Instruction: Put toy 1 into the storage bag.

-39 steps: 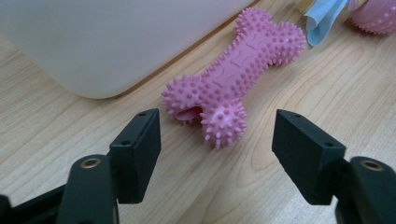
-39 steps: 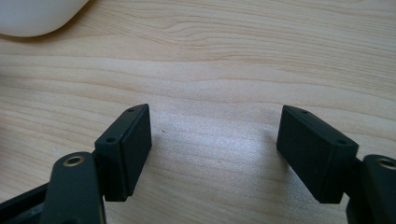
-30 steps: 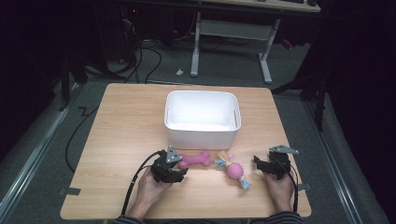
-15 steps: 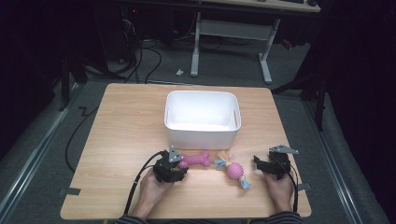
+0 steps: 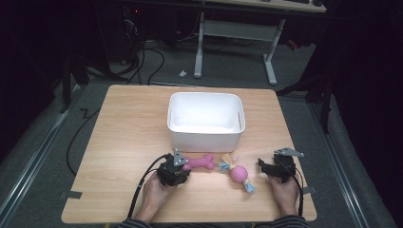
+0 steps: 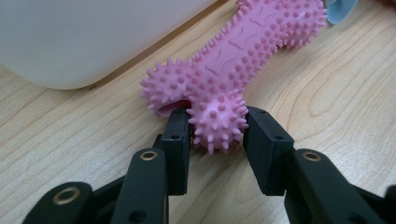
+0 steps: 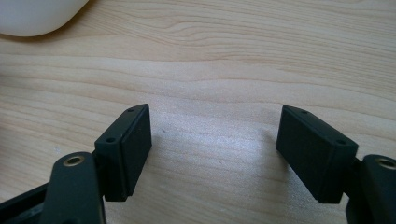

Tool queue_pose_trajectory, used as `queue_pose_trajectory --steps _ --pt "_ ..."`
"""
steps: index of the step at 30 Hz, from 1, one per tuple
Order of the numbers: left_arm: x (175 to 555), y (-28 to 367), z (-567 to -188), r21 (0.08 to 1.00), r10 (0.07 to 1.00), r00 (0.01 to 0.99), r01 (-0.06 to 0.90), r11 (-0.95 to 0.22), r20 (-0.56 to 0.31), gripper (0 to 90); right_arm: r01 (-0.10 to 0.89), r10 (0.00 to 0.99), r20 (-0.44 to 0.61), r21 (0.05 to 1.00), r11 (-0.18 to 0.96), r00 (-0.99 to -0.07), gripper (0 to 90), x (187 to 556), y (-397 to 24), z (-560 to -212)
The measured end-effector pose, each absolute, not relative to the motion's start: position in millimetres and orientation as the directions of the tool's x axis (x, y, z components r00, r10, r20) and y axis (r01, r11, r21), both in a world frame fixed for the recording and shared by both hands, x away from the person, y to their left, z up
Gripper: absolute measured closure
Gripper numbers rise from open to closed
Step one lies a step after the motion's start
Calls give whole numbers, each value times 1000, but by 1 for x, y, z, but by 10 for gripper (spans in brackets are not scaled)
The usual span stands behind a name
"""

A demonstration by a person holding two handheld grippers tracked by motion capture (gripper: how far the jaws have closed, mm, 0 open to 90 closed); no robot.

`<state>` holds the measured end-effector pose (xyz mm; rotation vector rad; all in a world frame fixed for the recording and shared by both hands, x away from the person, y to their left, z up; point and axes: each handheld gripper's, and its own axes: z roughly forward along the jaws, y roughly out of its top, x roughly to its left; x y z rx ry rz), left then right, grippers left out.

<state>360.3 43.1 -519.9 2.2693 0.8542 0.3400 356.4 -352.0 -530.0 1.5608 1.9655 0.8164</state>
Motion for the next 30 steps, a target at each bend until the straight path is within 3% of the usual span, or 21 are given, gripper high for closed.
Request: queue_pose_trajectory --steps 30 --pt "350 42 -508 698 591 805 391 -600 58 665 677 975 -16 717 165 -221 265 356 -352 -530"
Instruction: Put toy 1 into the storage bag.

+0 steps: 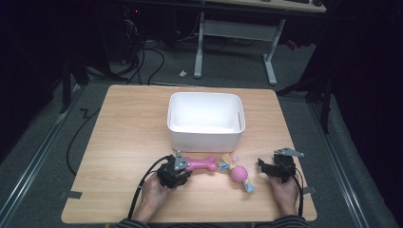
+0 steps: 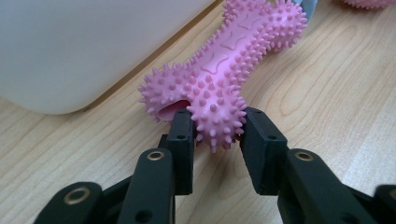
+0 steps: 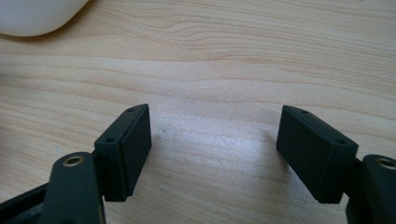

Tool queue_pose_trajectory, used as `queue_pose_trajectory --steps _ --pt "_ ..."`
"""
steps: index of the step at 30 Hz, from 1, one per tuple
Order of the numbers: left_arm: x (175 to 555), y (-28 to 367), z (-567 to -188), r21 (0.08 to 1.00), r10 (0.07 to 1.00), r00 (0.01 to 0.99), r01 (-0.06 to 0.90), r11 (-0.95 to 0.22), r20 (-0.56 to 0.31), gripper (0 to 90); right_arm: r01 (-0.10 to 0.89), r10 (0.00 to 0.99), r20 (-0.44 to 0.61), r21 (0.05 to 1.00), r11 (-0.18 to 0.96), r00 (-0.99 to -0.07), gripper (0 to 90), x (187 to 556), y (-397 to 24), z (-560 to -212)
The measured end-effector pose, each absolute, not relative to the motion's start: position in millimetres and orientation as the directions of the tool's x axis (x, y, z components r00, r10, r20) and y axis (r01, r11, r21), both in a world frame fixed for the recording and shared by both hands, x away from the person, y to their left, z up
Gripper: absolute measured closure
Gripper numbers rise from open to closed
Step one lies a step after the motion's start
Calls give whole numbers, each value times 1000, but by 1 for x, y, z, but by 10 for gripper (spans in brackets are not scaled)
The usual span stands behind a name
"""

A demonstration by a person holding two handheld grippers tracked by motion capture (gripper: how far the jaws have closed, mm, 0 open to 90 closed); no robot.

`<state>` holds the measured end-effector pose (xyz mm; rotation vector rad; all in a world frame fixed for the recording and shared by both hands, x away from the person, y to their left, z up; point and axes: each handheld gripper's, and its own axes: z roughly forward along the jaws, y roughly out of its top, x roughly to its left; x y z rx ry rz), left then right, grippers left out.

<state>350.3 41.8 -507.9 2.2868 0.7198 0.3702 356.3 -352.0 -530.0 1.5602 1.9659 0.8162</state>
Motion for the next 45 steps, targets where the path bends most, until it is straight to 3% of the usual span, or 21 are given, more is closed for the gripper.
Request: queue_pose_trajectory --steps 45 --pt "343 79 -433 776 569 822 364 -515 -8 665 678 975 -14 717 163 -220 265 356 -352 -530"
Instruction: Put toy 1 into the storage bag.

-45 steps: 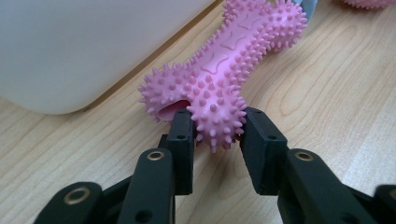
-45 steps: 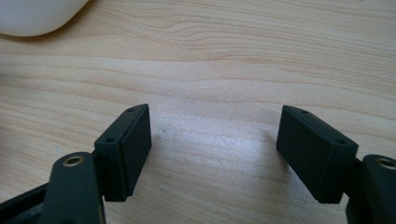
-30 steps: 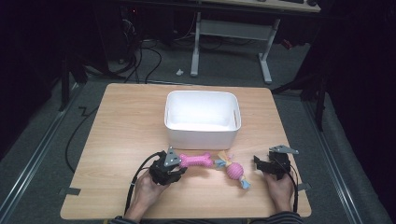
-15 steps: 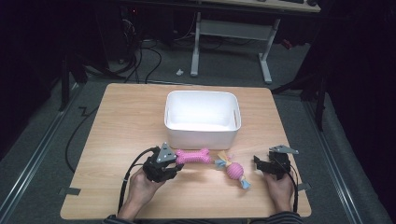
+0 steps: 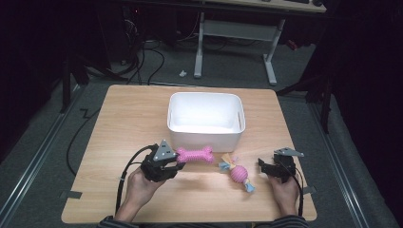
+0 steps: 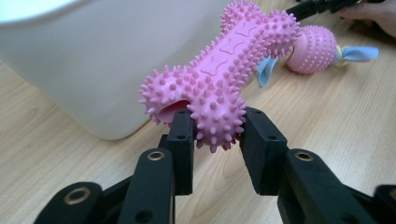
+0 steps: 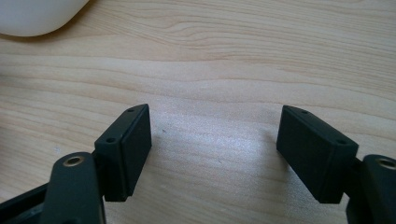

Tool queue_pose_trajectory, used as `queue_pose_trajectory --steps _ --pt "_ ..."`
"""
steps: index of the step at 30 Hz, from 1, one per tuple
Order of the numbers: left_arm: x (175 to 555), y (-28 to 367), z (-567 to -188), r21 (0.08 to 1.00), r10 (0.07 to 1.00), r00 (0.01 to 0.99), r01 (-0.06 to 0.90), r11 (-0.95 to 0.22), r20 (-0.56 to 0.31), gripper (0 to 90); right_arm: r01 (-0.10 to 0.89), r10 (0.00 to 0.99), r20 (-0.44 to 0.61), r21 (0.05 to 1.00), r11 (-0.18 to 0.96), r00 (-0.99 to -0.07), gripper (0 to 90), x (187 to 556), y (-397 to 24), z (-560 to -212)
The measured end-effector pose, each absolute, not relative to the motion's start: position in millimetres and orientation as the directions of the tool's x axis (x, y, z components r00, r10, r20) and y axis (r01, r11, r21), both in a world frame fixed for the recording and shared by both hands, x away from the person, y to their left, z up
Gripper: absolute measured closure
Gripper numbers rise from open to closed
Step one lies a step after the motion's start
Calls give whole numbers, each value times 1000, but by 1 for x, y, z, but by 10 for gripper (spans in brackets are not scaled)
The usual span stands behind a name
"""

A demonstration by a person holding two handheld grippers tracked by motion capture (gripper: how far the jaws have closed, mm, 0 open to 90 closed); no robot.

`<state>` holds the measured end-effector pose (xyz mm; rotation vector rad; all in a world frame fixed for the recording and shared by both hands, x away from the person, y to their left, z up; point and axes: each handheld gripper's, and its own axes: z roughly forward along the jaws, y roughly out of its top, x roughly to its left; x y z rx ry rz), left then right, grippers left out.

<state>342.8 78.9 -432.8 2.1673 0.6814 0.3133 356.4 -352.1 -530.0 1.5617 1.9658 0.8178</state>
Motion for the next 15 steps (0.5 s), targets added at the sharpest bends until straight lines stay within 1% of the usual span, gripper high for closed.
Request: queue_pose_trajectory --steps 15 --pt "353 81 -402 799 556 831 342 -494 -13 665 678 975 -13 717 163 -220 265 356 -352 -530"
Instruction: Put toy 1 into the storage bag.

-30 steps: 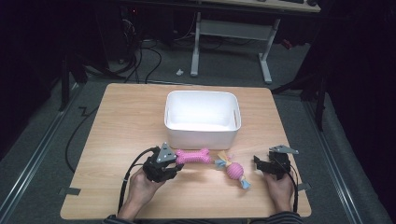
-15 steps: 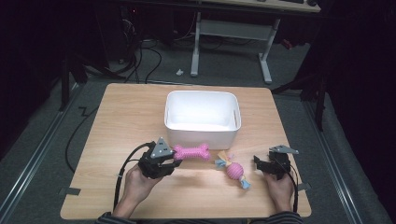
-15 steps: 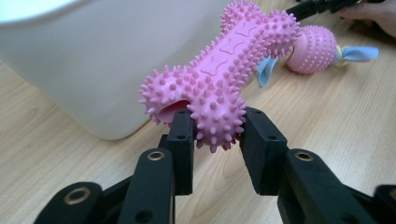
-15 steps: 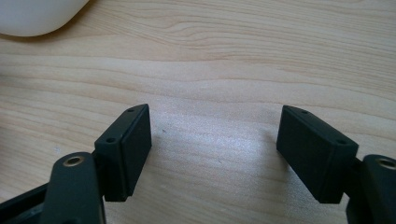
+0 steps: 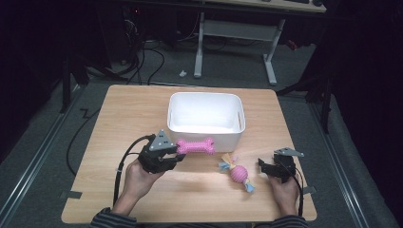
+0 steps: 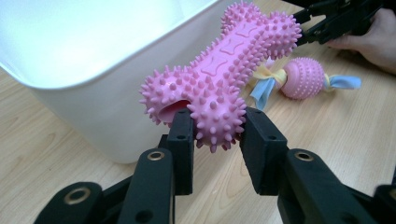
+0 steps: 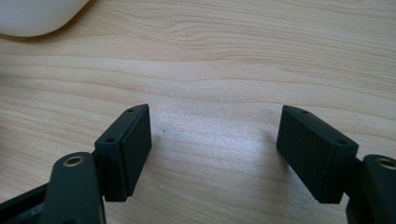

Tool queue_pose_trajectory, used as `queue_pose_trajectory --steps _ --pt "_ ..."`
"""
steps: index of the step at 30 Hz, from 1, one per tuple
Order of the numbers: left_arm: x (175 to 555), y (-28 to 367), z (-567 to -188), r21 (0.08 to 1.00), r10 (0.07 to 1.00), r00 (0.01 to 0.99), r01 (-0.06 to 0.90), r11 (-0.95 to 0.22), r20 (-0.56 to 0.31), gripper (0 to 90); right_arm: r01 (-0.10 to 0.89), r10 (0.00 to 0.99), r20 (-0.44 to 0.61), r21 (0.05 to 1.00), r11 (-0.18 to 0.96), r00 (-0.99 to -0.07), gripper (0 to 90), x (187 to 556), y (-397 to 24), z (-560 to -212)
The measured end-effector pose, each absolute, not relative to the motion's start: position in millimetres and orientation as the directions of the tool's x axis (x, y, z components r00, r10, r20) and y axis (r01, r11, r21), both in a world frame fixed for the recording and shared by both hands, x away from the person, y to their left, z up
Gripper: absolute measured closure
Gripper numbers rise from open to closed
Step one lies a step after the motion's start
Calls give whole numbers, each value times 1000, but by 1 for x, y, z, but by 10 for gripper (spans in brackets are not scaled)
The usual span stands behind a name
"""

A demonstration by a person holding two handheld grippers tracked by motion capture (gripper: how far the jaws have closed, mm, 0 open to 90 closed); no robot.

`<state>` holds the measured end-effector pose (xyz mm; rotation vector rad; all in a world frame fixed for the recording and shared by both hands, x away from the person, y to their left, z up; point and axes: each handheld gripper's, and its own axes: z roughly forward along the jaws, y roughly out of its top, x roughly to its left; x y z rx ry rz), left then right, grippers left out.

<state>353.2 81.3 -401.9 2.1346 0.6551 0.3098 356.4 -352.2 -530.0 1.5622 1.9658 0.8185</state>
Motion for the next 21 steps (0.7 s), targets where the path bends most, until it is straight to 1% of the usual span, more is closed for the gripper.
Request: queue_pose_trajectory --steps 11,21 --pt "369 78 -378 805 540 842 321 -499 -2 665 678 975 -11 717 161 -220 265 356 -352 -530" --pt "387 72 -370 798 536 844 323 -510 1 665 678 975 -13 717 163 -221 263 356 -352 -530"
